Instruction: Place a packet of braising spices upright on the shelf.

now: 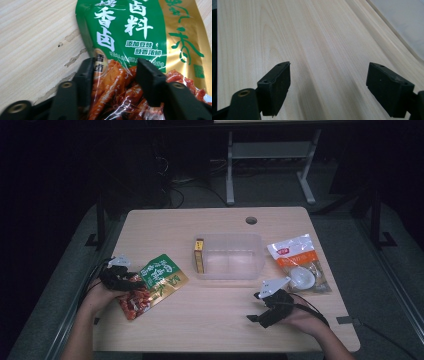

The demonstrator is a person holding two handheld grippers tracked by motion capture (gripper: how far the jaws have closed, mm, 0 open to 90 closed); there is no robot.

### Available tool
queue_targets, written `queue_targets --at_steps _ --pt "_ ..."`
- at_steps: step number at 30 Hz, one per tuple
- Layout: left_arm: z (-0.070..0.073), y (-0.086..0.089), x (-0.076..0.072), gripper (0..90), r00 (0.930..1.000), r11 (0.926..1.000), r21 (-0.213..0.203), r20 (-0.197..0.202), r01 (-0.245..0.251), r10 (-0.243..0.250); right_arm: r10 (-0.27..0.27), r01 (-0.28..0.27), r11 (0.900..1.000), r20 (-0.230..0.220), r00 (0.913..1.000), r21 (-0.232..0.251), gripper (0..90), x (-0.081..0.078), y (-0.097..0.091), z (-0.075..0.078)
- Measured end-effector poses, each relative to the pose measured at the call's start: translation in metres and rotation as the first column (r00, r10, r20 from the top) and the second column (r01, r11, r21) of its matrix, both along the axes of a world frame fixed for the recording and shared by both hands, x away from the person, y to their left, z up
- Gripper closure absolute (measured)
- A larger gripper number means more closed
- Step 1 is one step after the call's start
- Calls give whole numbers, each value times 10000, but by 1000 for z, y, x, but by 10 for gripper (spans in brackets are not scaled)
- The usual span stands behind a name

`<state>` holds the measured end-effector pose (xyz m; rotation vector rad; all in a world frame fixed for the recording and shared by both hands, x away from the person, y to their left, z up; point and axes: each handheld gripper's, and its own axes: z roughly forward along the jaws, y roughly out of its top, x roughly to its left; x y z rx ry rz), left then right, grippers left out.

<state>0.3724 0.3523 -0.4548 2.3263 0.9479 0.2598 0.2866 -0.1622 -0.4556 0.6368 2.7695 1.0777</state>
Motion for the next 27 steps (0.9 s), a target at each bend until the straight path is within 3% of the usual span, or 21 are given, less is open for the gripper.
queue_targets --at_steps 7,13,17,21,27 --pt "1 1 -1 784 9996 9995 -110 -89 -286 285 1 -1 10000 -25 10000 -11 191 0 0 0" --pt "3 4 -3 885 9986 9976 -466 -62 -521 519 60 -60 10000 -147 9999 -2 131 0 0 3" --pt "6 5 -4 893 9984 9947 -868 -169 -547 535 271 -269 9996 -214 9994 112 96 -1 0 6" --pt "17 7 -9 894 9980 9855 -1586 69 -608 627 124 -120 9998 -284 9995 147 97 -2 2 8" --pt "38 16 -23 895 9941 9621 -2635 619 -696 889 177 -174 9998 -387 9991 61 97 -1 2 8"
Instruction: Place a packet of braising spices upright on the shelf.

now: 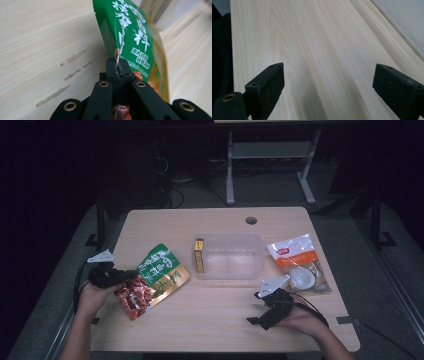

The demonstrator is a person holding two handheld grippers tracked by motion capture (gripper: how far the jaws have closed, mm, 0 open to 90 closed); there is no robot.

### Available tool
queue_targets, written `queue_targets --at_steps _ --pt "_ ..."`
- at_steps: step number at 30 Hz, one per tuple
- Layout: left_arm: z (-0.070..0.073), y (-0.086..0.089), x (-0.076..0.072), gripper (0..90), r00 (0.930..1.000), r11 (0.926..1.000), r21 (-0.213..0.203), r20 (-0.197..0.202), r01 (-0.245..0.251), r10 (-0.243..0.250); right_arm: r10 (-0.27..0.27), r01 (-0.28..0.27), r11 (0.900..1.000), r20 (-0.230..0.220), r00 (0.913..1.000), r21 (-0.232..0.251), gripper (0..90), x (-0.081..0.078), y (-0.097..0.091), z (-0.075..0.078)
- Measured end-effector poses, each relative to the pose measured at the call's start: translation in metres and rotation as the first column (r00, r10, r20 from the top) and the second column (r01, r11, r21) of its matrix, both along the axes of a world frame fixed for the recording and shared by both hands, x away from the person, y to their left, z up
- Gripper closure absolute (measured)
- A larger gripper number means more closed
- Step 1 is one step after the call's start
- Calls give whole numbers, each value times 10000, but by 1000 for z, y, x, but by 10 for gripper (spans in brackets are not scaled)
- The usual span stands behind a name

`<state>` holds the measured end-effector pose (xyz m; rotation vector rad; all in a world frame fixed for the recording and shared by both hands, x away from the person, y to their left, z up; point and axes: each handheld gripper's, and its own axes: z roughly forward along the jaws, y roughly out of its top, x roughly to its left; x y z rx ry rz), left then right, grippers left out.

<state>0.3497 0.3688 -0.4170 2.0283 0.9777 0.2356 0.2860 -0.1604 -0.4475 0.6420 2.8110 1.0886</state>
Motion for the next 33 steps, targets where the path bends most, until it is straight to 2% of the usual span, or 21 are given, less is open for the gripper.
queue_targets --at_steps 2,4,6,8,13,22,26,29,33 --pt "7 1 -5 895 9998 9998 -179 189 29 -26 -187 190 9995 -148 9997 252 97 -1 0 2" --pt "13 0 -8 895 9993 9993 -381 384 50 -36 -159 158 9993 6 9999 324 97 0 -2 3" --pt "19 0 -12 895 9985 9985 -522 539 133 -105 -296 301 9983 -94 9995 493 97 -1 -3 5" --pt "25 -2 -17 896 9970 9972 -731 765 149 -93 -278 276 9984 35 9996 502 98 0 -4 6" --pt "38 -8 -29 895 9938 9947 -914 1047 470 -373 -328 328 9960 -23 9995 826 99 -1 -4 8" --pt "50 -28 -47 896 9866 9903 -819 1284 1121 -1010 -348 374 9910 -220 9992 1282 101 1 -3 12" --pt "53 -44 -51 895 9795 9828 -818 1294 1658 -1545 -342 374 9880 -238 9991 1499 125 0 -3 14" --pt "56 -59 -53 896 9714 9746 -861 1372 2066 -1938 -383 434 9845 -331 9987 1697 136 1 -4 16" --pt "58 -84 -57 896 9553 9596 -780 1459 2702 -2571 -357 420 9789 -348 9988 2001 144 0 -5 19"
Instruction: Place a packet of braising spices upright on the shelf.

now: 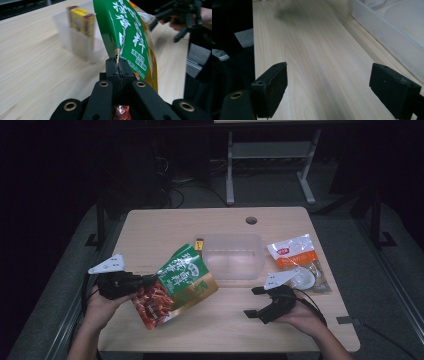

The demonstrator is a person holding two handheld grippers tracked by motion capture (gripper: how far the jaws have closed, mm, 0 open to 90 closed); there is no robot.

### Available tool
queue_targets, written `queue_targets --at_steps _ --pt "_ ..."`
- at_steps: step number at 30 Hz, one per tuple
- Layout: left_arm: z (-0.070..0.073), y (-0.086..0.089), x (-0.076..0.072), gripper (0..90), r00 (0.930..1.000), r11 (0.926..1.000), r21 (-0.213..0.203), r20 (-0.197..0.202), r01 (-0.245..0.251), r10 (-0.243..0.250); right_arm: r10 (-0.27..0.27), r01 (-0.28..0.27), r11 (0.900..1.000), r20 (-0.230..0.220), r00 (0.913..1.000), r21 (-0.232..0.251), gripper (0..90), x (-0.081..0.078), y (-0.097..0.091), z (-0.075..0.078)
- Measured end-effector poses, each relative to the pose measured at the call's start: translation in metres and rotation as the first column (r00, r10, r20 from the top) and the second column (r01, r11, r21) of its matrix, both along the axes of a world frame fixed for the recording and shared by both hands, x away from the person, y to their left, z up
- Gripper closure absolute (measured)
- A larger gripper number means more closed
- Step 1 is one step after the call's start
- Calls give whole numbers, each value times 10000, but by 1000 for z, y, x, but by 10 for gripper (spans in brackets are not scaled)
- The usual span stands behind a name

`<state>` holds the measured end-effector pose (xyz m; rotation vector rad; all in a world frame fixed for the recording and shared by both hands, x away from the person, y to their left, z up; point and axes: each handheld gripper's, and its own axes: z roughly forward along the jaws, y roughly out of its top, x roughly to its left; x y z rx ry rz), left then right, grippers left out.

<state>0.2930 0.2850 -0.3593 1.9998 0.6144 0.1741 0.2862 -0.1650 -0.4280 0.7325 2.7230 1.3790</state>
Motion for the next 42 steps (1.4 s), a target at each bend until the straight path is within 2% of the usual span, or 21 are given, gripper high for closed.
queue_targets --at_steps 7,10,12,20,26,30,36,39,42 --pt "-9 -39 -4 895 9980 9979 152 19 624 -624 274 -276 9980 38 9996 561 165 0 4 5" --pt "-12 -53 -7 896 9972 9971 167 78 747 -749 344 -343 9960 4 9994 826 206 0 4 8" --pt "-13 -61 -8 895 9965 9965 118 138 822 -823 376 -385 9943 111 9992 998 227 1 4 9" --pt "-19 -85 -11 895 9933 9934 38 162 1143 -1144 615 -596 9832 -57 9981 1724 343 3 11 14" --pt "-21 -90 -12 895 9934 9933 -223 137 1138 -1135 878 -804 9767 -286 9957 1989 468 4 11 15" --pt "-20 -88 -11 895 9950 9947 -320 251 975 -967 895 -824 9764 -267 9956 1999 481 5 11 14" --pt "-16 -84 -11 896 9976 9950 -872 525 487 -442 849 -752 9756 -389 9956 2064 445 6 10 12" --pt "-14 -85 -10 896 9975 9933 -1037 553 507 -451 895 -783 9746 -443 9950 2100 457 6 11 11" --pt "-16 -90 -11 895 9968 9923 -1075 564 622 -564 997 -855 9687 -499 9938 2330 513 6 12 12"
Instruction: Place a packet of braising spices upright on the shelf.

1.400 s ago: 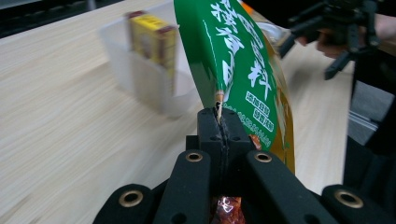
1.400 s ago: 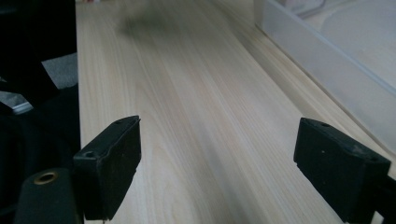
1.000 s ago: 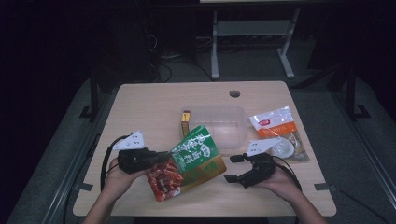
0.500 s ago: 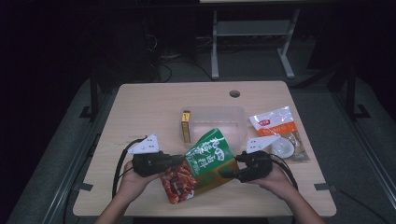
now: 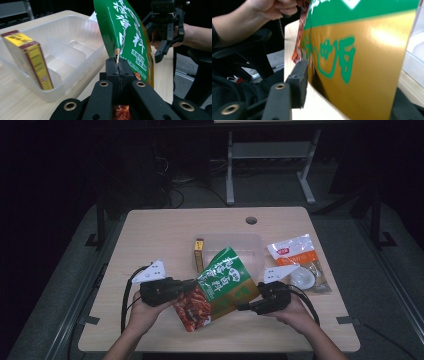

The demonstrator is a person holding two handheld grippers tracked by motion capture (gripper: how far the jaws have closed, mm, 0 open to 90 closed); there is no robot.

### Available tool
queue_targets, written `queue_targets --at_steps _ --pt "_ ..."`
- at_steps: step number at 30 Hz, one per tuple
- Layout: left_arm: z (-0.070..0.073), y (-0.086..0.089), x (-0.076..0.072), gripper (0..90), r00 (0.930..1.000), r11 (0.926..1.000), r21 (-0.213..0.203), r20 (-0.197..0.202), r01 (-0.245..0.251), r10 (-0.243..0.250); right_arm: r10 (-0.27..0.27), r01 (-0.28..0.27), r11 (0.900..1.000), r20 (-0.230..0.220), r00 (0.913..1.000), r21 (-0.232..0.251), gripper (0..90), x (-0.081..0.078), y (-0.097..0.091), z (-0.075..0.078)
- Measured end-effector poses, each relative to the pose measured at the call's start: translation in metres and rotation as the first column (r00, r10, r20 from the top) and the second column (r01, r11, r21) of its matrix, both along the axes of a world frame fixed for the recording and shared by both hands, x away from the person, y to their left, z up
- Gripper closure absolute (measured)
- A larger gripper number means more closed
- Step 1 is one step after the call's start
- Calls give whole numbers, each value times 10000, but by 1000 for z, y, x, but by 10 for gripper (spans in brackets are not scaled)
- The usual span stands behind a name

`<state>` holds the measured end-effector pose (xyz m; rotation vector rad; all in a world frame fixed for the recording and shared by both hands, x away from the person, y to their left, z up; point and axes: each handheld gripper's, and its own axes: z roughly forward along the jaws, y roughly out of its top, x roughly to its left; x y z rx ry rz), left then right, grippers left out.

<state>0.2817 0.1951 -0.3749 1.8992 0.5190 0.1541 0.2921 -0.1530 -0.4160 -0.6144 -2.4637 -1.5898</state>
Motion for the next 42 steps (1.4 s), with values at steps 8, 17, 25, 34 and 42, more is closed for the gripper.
queue_targets --at_steps 8,17,25,34,42 --pt "-2 -6 0 895 9997 9995 -282 185 -139 144 484 -479 9976 -80 9988 497 796 0 2 1" --pt "-10 -6 3 890 10000 9998 -183 35 -19 19 409 -437 9962 391 9984 751 896 1 -4 8" --pt "-19 -9 3 806 9991 9985 352 -148 411 -406 542 -579 9974 824 9951 435 900 -1 -4 22" --pt "-14 4 5 535 9998 9971 741 -142 151 -141 923 -950 9954 1400 9858 132 900 -9 0 36" --pt "-19 29 5 364 9978 9923 1203 -550 -305 373 867 -922 9953 1509 9847 301 900 -10 -4 41"
